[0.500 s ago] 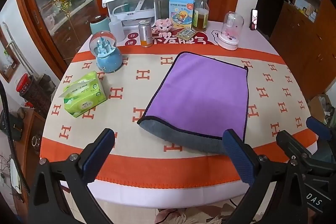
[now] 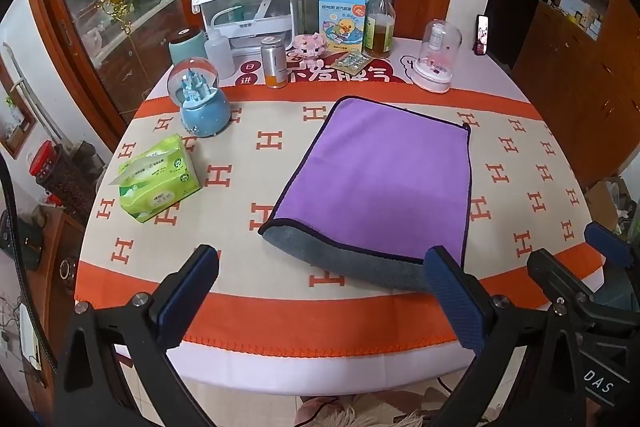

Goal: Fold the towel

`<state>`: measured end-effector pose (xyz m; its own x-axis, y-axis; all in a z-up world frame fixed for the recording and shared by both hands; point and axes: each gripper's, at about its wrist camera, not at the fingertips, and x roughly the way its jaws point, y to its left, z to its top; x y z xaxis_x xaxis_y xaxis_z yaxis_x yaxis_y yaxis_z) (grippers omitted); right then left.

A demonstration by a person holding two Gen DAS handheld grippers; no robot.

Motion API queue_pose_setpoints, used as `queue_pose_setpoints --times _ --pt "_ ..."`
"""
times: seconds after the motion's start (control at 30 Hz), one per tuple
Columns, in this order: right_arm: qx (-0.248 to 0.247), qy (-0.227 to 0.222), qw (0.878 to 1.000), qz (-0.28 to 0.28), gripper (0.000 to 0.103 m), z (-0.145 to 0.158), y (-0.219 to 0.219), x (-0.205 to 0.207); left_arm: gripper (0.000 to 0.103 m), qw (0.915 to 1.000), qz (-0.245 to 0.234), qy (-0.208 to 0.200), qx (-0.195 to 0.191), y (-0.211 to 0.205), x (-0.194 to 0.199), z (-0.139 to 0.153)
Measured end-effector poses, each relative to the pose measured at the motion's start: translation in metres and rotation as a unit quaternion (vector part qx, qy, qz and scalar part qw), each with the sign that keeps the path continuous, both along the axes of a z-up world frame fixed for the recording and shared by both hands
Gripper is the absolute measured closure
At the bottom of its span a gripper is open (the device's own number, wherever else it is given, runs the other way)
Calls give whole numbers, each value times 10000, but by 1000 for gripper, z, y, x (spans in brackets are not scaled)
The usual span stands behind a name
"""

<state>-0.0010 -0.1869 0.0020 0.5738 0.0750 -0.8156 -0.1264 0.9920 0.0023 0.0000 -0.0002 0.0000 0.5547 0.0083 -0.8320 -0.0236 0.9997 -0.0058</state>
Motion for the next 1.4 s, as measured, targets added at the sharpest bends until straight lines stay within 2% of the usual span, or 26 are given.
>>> queue_pose_setpoints --times 0.57,1.4 --pt "-17 8 10000 -19 16 8 -3 -3 1 10000 6 -21 -56 -3 -6 -4" --pt "3 27 10000 -41 16 3 1 -8 1 10000 -79 9 -54 -1 0 1"
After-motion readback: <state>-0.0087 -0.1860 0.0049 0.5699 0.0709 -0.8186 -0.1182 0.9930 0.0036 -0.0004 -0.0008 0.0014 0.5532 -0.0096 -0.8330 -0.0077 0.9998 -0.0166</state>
